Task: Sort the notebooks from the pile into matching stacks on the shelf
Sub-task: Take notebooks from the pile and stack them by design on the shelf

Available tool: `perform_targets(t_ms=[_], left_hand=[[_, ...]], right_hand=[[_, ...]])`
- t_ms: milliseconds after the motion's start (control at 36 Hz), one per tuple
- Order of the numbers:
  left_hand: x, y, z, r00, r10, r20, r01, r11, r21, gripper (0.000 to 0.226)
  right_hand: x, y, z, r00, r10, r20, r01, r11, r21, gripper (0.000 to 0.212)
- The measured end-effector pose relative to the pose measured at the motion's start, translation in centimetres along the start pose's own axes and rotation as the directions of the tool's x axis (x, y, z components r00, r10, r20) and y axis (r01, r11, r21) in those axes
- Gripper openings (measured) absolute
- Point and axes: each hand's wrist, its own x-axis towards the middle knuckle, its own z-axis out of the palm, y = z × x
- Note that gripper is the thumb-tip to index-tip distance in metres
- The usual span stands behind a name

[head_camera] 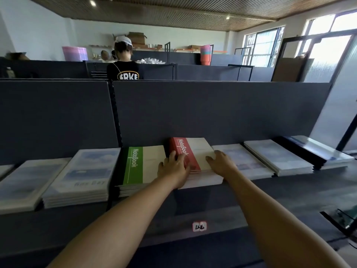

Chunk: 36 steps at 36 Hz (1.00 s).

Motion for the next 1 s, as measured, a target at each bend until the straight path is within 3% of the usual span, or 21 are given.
perform_targets(t_ms=[194,306,417,750,1000], left_hand=[[-1.2,-1.9,-1.9,0.991,-0.026,-0.129,0.029,0.999,0.018,0.059],[-2.9,-4.6,-2.4,0.980,-0.134,-0.148,0.143,0.988,0.050,0.058],[-5.2,-7.7,-3.4,0.963,-0.192,-0.187,0.216,0.969,0.118,0.057],[-15.1,-18.7,-8.0,0.914,-0.325,-0.242,0.376,0.903,0.207,0.056],[-24.8,-28.9,-12.2,0.876,-0.408,-0.257,0.468,0.848,0.248,0.055]], right_hand=[[-1.3,-3.5,-0.3,0.964,-0.216,-0.152,0.177,0.955,-0.237,0.052],[-2.4,-6.8,1.4,0.882,-0.451,-0.137,0.383,0.855,-0.349,0.045],[-3.9,-10.7,3.5,0.805,-0.584,-0.101,0.528,0.784,-0.326,0.038],[-10.0,-20.7,9.4,0.721,-0.685,0.102,0.681,0.674,-0.285,0.042],[-16.8,-31.1,14.5,0.674,-0.723,0.153,0.733,0.628,-0.260,0.037]])
